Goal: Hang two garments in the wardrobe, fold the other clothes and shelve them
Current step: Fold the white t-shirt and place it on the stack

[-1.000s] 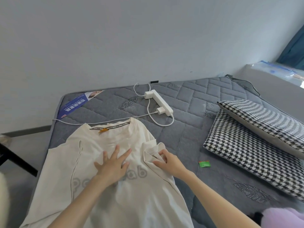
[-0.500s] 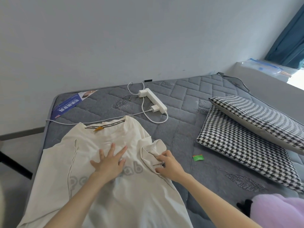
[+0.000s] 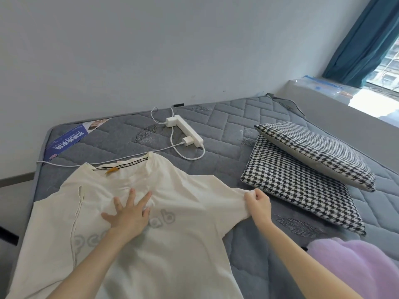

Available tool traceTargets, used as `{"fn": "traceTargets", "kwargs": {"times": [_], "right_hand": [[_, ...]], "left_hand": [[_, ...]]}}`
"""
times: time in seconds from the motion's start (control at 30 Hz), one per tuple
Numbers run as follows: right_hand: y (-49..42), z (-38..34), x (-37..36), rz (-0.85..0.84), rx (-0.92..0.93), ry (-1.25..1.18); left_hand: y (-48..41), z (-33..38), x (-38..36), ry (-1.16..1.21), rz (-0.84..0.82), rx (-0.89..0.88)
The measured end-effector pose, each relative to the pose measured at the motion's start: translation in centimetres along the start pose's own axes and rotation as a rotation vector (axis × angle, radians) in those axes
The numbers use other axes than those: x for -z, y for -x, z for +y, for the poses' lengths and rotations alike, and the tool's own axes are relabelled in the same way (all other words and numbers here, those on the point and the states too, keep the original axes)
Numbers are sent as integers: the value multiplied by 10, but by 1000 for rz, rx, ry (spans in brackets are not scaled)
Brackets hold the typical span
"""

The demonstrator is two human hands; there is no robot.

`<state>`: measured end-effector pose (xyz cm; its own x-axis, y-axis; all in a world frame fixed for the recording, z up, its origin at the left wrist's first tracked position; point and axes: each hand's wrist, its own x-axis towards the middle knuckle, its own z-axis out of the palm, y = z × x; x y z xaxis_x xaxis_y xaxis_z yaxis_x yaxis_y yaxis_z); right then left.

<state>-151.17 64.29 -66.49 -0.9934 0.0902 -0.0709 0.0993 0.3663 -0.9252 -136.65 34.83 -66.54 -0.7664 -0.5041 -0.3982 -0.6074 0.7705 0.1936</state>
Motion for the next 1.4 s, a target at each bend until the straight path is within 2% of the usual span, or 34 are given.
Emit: {"fn": "traceTargets", "kwargs": {"times": [0.07,0.2,0.23,0.3,0.4,0.53,0.67,0.93,1.1,1.2,1.27,1.4], "right_hand": [[3,13,9,-63,-56,296],[9,30,12,-378,-294,746],[9,29,9,-376,-299,792],[6,25,0,-267,-221,845],[-4,9,-16,-210,-165,794],[-30,3,-35,-301,-310,667],[-45,8,-48,-304,-358,460],[-57,-8,-62,-352,-294,279],[-65,-6,-54,-379,-551,124],[-62,-10,-40,-608,-695,108],[-54,-14,-37,-779,-697,155],[-27,-13,-48,-926,-386,457]], "left_hand": [[-1,1,0,1,-4,4],[-2,4,1,-1,-9,16],[-3,4,0,-2,-6,16],[-3,4,0,-4,0,15],[-3,3,-1,-8,2,7],[-2,2,-1,-8,0,6],[-4,2,-2,-5,3,5],[-9,1,-7,-17,12,8],[-9,3,-7,-13,6,16],[-8,3,-7,-16,13,13],[-8,2,-6,-19,2,12],[-7,2,-5,-16,-11,14]]}}
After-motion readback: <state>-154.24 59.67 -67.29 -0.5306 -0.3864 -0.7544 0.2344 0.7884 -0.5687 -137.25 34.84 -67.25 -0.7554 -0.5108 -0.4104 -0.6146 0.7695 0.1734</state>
